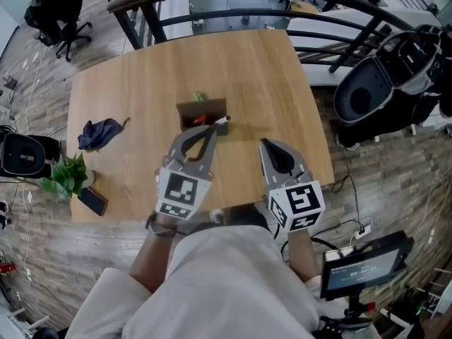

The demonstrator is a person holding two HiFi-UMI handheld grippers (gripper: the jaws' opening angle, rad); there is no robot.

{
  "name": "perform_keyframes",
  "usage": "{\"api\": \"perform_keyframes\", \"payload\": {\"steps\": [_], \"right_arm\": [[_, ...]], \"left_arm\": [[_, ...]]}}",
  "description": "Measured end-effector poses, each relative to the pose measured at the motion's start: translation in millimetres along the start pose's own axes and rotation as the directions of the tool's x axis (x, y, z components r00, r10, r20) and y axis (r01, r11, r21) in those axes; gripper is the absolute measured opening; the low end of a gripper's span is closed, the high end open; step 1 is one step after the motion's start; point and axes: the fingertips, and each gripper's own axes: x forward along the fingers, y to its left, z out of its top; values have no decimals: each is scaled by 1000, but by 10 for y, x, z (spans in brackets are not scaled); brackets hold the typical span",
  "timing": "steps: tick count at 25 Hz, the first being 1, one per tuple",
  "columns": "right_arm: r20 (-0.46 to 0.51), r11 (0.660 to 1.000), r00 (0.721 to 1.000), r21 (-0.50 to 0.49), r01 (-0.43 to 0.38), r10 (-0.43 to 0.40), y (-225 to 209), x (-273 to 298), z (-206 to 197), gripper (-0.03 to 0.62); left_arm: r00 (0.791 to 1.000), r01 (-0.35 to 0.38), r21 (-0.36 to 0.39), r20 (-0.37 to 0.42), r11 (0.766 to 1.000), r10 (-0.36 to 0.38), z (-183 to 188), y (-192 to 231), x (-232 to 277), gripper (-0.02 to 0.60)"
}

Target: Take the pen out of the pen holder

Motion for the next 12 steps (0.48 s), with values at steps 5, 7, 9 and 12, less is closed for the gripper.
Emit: {"api": "perform_keyframes", "payload": {"steps": [5,7,9,12], "right_arm": [[-30,1000,999,27,12,-12,-101,79,-117,3],[-38,999,999,31,14,-13,-122,113,-143,3],[-45,999,999,36,13,-11,-130,147,-170,3],[-57,999,998,42,9,-6,-132,199,-219,3]], "left_arm": [[999,6,-3,-35,1000,-6,-103,23,134,9],[999,17,0,-40,1000,-17,-133,25,186,9],[999,35,0,-35,999,-35,-155,13,234,11],[998,57,-5,-32,998,-57,-181,-7,302,26]]}}
